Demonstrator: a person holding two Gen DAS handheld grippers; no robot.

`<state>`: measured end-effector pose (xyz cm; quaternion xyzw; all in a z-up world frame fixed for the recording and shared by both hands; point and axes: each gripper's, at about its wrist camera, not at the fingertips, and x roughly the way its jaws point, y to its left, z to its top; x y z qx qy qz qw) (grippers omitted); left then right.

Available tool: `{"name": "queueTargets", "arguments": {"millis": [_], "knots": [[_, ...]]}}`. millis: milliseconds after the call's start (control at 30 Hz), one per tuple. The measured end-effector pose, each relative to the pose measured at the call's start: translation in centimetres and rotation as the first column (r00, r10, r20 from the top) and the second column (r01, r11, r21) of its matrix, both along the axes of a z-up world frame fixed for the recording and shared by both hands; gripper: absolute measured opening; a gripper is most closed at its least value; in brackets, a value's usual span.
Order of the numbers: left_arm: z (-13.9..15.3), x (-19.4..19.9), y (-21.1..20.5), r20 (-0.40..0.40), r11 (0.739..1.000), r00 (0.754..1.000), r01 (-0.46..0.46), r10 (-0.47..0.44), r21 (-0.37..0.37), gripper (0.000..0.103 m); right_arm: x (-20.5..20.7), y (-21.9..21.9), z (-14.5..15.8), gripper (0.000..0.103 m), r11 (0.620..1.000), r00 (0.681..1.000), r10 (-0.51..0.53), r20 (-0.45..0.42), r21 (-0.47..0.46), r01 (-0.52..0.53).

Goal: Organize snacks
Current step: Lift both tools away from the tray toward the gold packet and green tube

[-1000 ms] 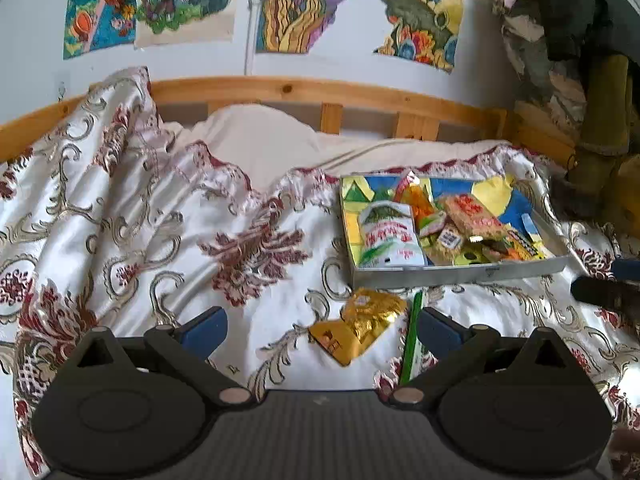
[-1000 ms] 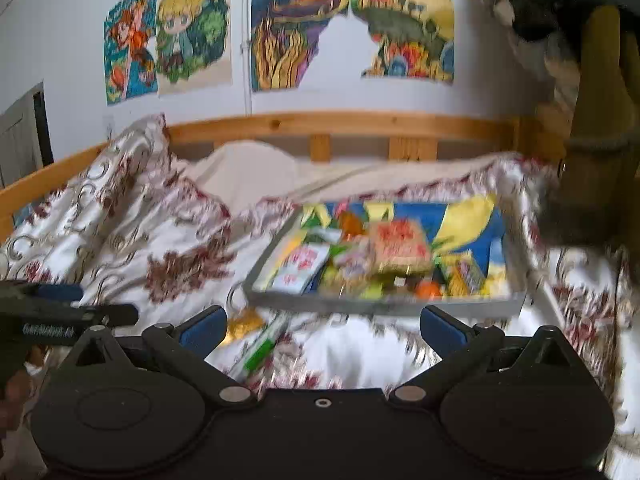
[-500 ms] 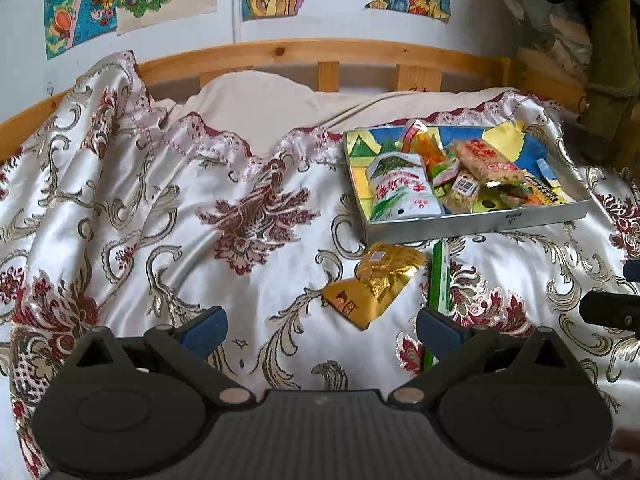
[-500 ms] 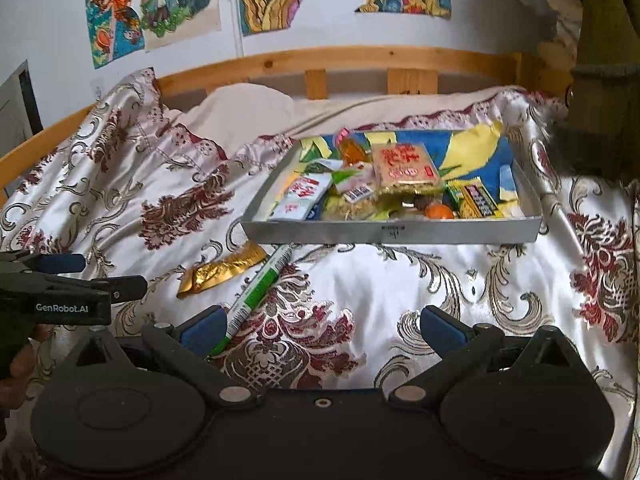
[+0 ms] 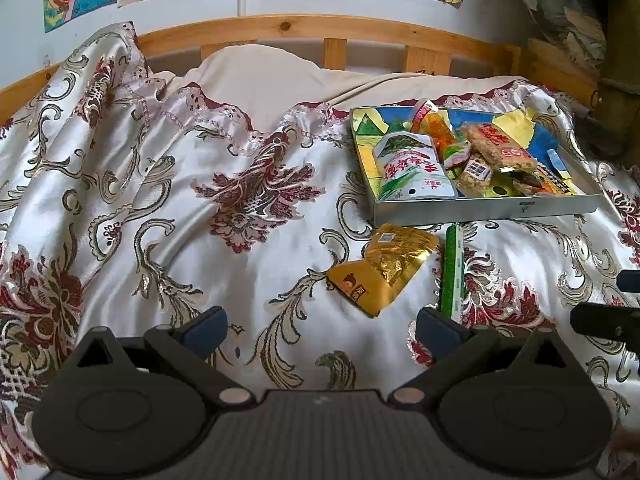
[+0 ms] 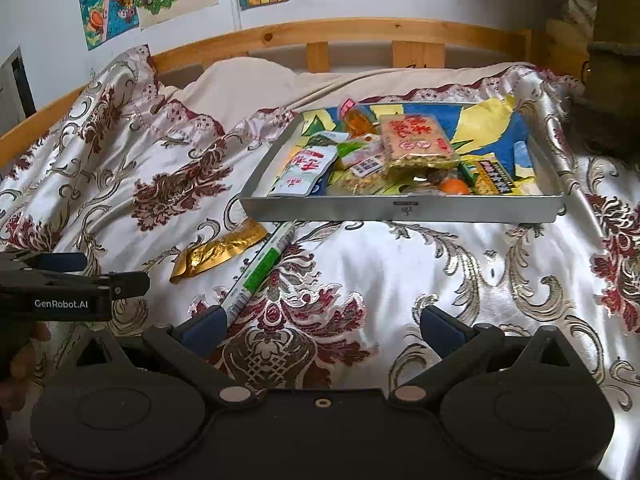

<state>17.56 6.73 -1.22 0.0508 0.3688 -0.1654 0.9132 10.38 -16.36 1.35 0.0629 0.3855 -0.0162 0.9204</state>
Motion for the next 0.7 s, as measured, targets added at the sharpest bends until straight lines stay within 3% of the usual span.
{"name": "queueTargets", "arguments": {"millis": [400, 700], "knots": [[-0.9, 1.9, 0.7, 0.026, 0.999, 0.999, -0.038, 0.039, -0.016, 0.102, 2.3, 1.5, -1.4, 0.102, 0.999, 0.999, 0.044, -0.02, -0.01, -0.044], [-2.1, 3.1, 0.1, 0.07, 0.999, 0.997, -0.012, 0.015, -0.04, 0.102, 4.5, 2.3, -2.8, 0.102, 0.998, 0.998, 0.057, -0.034, -0.034, -0.058]]}}
